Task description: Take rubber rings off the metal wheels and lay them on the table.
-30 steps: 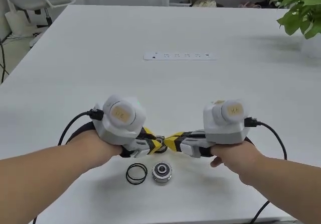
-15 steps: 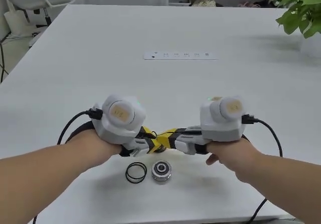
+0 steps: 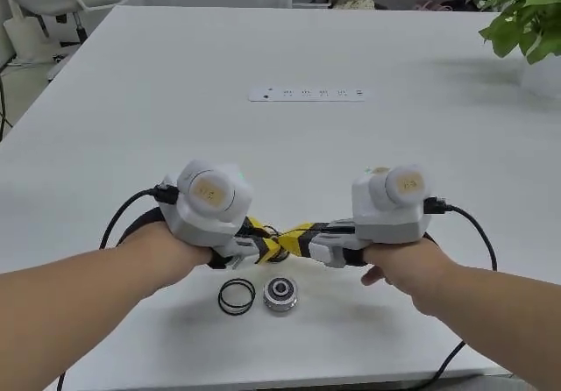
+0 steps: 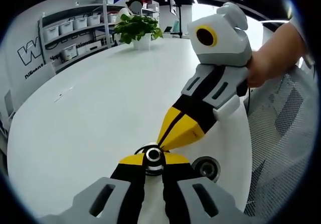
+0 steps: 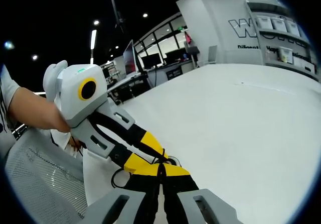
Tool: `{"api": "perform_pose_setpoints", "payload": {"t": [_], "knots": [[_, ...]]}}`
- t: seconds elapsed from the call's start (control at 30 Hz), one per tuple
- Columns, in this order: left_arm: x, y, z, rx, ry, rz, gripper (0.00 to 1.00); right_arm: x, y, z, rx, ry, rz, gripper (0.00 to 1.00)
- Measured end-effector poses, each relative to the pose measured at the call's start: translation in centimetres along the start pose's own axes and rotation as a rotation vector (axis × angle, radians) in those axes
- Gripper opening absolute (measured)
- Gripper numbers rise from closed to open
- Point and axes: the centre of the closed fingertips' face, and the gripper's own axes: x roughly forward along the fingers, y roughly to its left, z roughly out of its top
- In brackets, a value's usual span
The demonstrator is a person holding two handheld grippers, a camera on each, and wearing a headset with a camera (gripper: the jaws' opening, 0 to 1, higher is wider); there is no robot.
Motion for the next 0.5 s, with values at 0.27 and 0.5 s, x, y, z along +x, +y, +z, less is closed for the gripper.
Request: {"api": "perform_pose_setpoints", "payload": {"t": [0.27, 0.5], "knots": [[-0.06, -0.07, -0.01, -0.019, -0.004, -0.002, 0.08, -0.02, -0.17, -0.04, 0.012, -0.003, -0.002, 0.00], [-0.02, -0.07, -0.02, -0.025, -0.011, -0.008, 0.08, -0.07, -0.39, -0.10, 0.027, -0.005, -0.002, 0.00]]}}
